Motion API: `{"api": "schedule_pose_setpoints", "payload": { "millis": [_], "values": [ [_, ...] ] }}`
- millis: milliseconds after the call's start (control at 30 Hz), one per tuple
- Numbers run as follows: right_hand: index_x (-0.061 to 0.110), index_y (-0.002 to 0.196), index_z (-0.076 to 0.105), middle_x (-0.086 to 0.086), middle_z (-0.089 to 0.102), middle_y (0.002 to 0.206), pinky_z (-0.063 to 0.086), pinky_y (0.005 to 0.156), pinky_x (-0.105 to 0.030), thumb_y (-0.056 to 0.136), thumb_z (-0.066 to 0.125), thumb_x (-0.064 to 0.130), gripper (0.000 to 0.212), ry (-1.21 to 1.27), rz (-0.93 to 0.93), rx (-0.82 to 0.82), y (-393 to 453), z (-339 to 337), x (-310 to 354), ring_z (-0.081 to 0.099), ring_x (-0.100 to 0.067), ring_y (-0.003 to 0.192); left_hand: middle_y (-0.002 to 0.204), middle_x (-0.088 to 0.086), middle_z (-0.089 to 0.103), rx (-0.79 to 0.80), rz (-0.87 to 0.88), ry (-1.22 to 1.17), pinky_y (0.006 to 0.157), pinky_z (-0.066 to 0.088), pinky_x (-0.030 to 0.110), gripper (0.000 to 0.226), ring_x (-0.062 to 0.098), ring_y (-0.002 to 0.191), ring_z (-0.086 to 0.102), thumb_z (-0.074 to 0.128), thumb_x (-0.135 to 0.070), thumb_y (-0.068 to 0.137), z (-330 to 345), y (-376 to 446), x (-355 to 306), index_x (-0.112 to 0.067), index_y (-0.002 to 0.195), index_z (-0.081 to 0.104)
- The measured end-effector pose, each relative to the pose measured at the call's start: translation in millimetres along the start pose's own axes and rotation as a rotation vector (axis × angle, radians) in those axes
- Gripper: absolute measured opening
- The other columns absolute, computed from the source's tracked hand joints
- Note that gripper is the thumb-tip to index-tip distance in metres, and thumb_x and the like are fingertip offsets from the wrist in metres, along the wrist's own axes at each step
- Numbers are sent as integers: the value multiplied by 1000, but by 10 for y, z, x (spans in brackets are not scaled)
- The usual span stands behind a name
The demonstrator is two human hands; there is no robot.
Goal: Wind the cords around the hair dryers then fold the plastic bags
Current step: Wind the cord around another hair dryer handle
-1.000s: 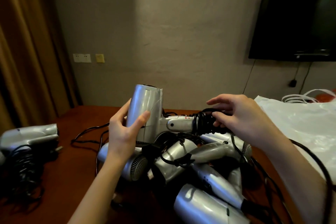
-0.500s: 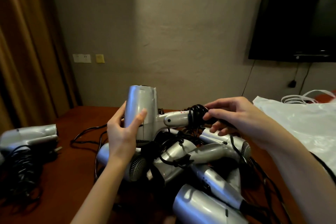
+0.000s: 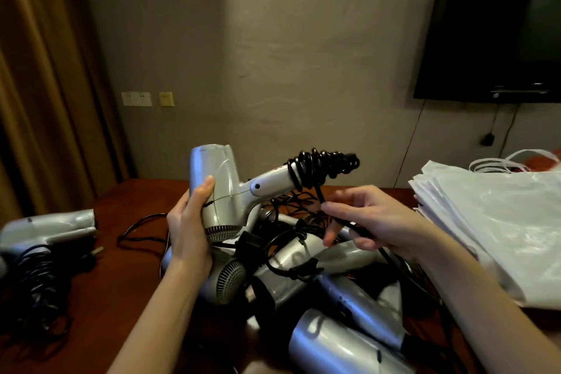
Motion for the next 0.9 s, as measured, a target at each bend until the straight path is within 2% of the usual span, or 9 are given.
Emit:
{"api": "schedule_pose_setpoints", "payload": {
  "millis": [67, 200, 300, 367, 467, 600, 700, 800, 900],
  "values": [
    [1, 98, 68, -11, 61, 52, 22, 31, -13, 85, 60, 35, 37, -98, 28, -66, 8, -28, -26, 31, -6, 27, 90, 19, 64, 64, -40, 5, 62, 48, 34, 76, 28, 73, 60, 72, -53, 57, -3, 1, -2, 1, 111, 65],
    [2, 63, 70, -3, 43, 37, 26, 36, -16, 78, 63, 56, 56, -348, 45, -198, -41, -139, -27, 31, -11, 30, 75, 10, 71, 202, -98, 10, 51, 51, 24, 44, 19, 59, 66, 63, -42, 69, 19, -9, 6, -6, 92, 70],
    [13, 48, 66, 0, 36, 38, 26, 39, -17, 63, 70, 70, 59, -420, 48, -167, -24, -231, -55, 29, -11, 34, 75, 12, 72, 270, -114, 34, 52, 54, 23, 34, 20, 61, 68, 64, -41, 76, 6, -4, 24, -10, 84, 76],
    [15, 50, 62, 5, 38, 40, 27, 40, -17, 65, 78, 59, 49, -425, 29, -110, -6, -312, -96, 31, -7, 35, 80, 16, 71, 284, -114, 59, 56, 56, 27, 45, 24, 65, 68, 69, -49, 68, -7, -1, 9, -8, 86, 76],
    [13, 58, 58, 7, 42, 48, 25, 45, -20, 63, 72, 29, 22, -356, -18, 7, -29, -428, -158, 32, -3, 42, 89, 26, 64, 295, -80, 137, 68, 50, 40, 99, 35, 76, 61, 85, -62, 41, 36, -47, 1, 10, 104, 63],
    [4, 81, 73, -7, 68, 72, 44, 56, -20, 59, 74, 38, 41, -359, 60, 67, -43, -529, -174, 58, -10, 62, 81, 18, 66, 355, -20, 198, 63, 49, 37, 67, 31, 71, 61, 71, -50, 52, 91, -95, 25, 1, 95, 65],
    [9, 68, 71, 0, 58, 60, 35, 59, -26, 76, 78, 25, 19, -545, 59, -70, -52, -613, -168, 47, -7, 58, 74, 3, 70, 396, 45, 258, 53, 51, 24, 48, 16, 65, 65, 69, -48, 53, 113, -116, 2, -15, 87, 70],
    [14, 63, 73, 3, 57, 57, 35, 57, -21, 83, 72, 33, 27, -537, 51, -175, -104, -610, -84, 46, -5, 55, 72, -4, 69, 422, 121, 326, 53, 48, 18, 43, 7, 65, 63, 67, -49, 57, 143, -144, -14, -18, 87, 71],
    [13, 76, 75, -6, 65, 65, 39, 58, -19, 89, 65, 25, 20, -488, -15, -214, -170, -512, 68, 54, -8, 60, 76, -7, 71, 392, 180, 340, 54, 48, 16, 52, 5, 67, 65, 66, -51, 58, 174, -182, -13, -17, 98, 68]
  ]
}}
Point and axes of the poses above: each hand's wrist, its own y-axis towards the middle knuckle, its own z-axis out of the palm, x = y × z, the point moved 1 cm from there along y, towards the middle knuckle
